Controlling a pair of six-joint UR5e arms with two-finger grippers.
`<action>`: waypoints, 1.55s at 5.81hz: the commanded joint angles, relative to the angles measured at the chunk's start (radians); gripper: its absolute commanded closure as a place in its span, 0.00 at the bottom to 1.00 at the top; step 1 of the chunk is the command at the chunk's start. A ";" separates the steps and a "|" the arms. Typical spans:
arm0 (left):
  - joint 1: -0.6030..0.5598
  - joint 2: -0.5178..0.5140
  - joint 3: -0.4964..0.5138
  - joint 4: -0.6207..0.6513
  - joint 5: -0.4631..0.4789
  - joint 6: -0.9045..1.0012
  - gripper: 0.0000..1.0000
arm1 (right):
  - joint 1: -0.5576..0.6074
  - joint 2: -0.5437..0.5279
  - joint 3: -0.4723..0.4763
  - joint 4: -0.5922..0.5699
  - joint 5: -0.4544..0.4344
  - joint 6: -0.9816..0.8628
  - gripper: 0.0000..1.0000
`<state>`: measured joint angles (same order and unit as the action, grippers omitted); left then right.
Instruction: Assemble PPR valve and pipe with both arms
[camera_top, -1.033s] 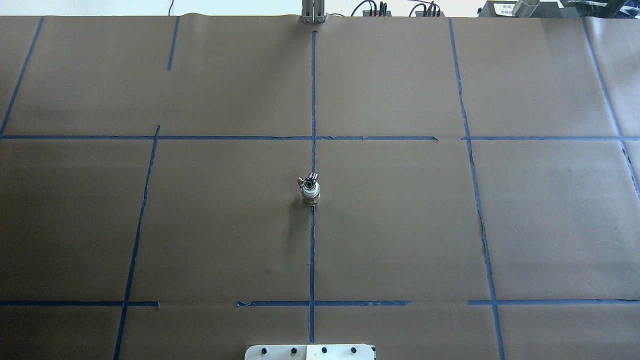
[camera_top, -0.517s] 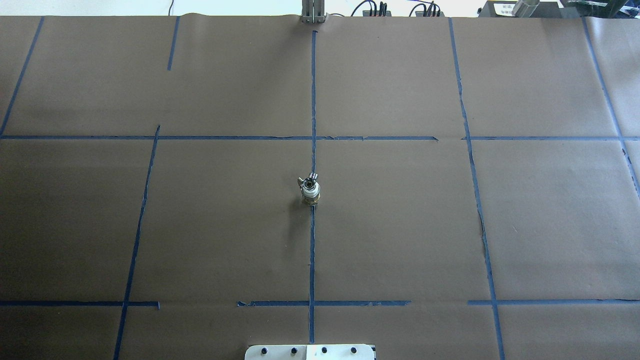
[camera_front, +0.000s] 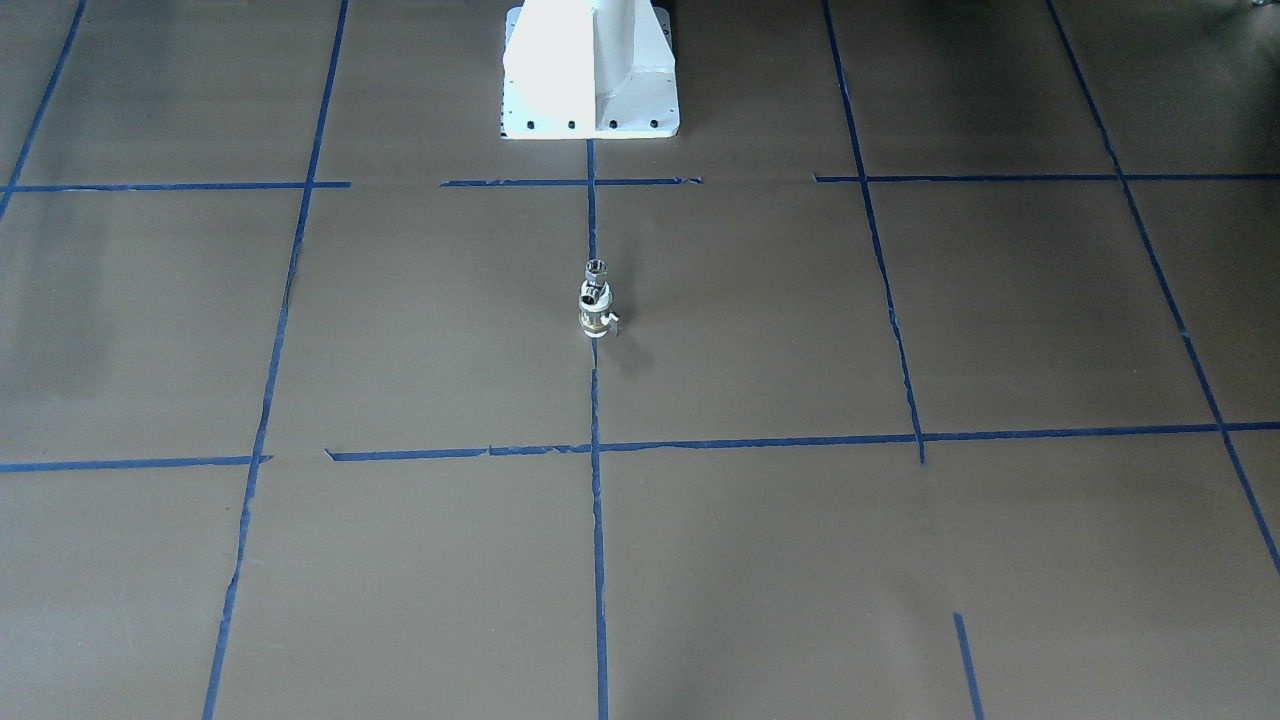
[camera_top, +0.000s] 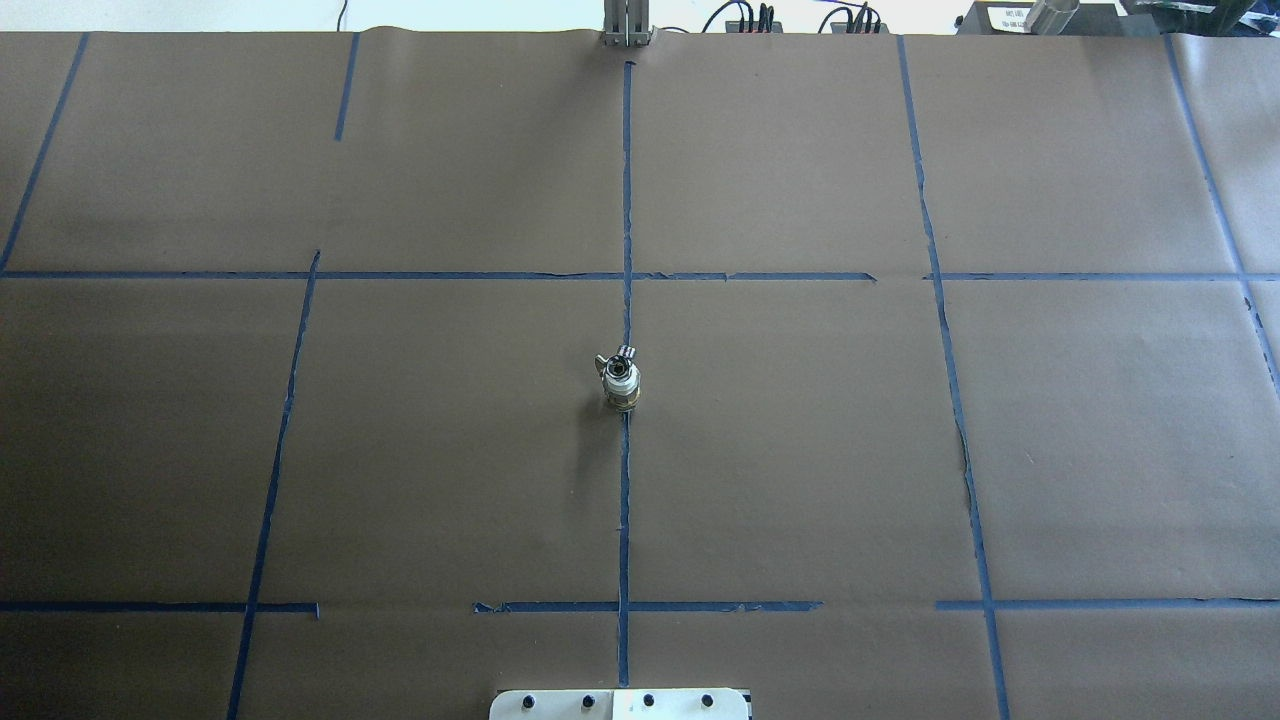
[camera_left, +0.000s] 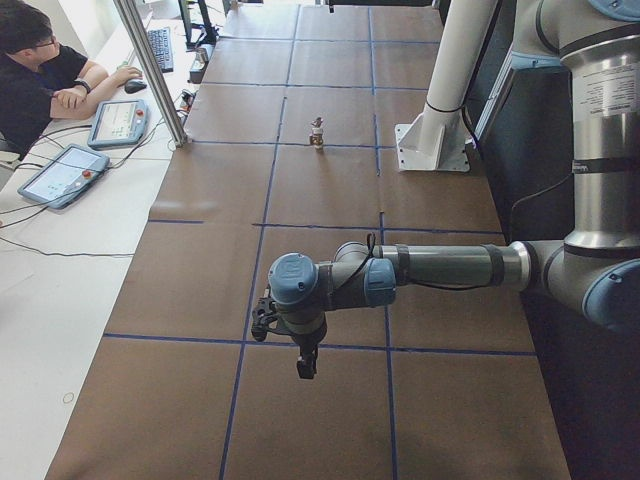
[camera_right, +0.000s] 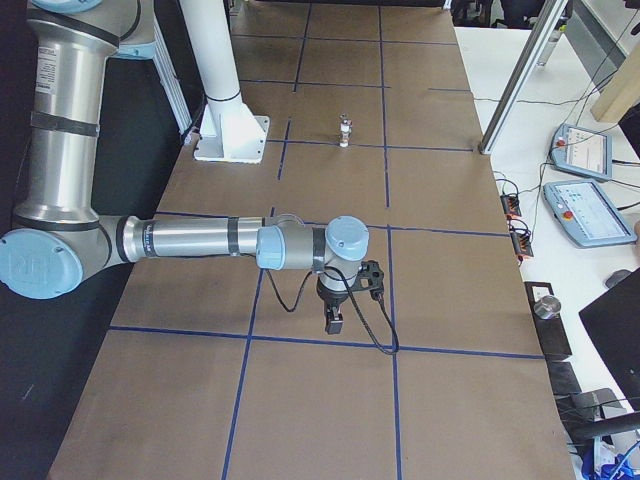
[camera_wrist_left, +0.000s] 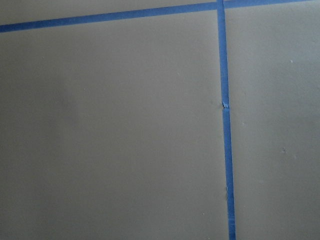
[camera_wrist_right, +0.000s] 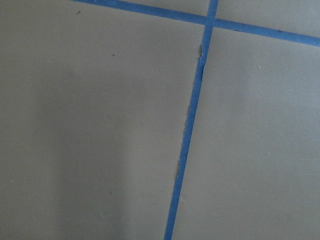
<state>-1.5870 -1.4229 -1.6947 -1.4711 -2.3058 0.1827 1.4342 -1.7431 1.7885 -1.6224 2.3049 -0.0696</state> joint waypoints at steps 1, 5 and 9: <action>0.001 -0.001 0.004 0.000 0.000 0.000 0.00 | 0.008 -0.006 -0.003 0.001 0.002 -0.003 0.00; 0.002 -0.005 -0.013 -0.003 -0.003 -0.003 0.00 | 0.204 -0.021 0.019 -0.002 0.031 -0.007 0.00; 0.005 -0.031 -0.002 -0.003 -0.003 0.001 0.00 | 0.193 -0.026 0.006 -0.001 0.050 -0.003 0.00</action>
<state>-1.5824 -1.4449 -1.7028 -1.4742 -2.3076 0.1830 1.6290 -1.7686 1.7970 -1.6243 2.3535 -0.0724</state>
